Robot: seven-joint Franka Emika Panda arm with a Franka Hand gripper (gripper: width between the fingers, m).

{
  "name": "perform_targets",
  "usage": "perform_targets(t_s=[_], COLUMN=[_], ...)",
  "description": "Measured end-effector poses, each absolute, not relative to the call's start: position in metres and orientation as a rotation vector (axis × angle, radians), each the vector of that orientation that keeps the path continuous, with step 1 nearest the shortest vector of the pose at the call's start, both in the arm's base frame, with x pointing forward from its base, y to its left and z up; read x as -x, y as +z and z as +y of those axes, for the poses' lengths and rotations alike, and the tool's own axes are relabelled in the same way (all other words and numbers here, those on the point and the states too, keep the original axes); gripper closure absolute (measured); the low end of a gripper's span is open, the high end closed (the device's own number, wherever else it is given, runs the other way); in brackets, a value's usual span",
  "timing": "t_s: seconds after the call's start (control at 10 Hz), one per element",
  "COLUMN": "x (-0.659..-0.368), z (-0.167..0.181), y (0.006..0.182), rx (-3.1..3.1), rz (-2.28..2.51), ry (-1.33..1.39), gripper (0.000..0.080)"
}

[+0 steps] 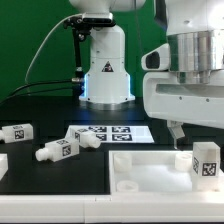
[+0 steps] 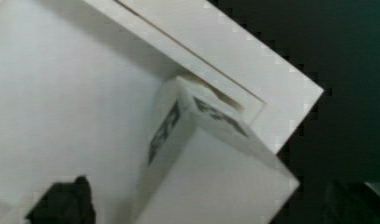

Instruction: Assemble square table

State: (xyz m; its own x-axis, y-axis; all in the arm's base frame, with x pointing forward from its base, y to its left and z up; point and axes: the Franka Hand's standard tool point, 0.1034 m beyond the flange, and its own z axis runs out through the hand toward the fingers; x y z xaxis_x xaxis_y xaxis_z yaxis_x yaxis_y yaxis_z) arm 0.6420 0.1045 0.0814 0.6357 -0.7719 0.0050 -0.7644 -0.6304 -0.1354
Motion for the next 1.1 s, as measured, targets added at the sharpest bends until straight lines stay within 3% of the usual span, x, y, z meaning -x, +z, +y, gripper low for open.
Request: perform_targets(t_s=[0.3, 0.4, 0.5, 0.6, 0.8, 1.1], x=[-0.639, -0.640, -0.639, -0.639, -0.639, -0.638], z=[0.113, 0.110, 0.111, 0.111, 0.108, 0.095], y=[0.080, 0.080, 0.080, 0.080, 0.079, 0.080], rx=[3.025, 3.024, 3.020, 3.018, 2.993, 2.949], rz=[0.497, 0.505, 0.524, 0.538, 0.665, 0.943], ry=[-0.132, -0.133, -0.131, -0.131, -0.127, -0.112], gripper=[0.0151, 0.0151, 0.0235, 0.0235, 0.0505, 0.0505])
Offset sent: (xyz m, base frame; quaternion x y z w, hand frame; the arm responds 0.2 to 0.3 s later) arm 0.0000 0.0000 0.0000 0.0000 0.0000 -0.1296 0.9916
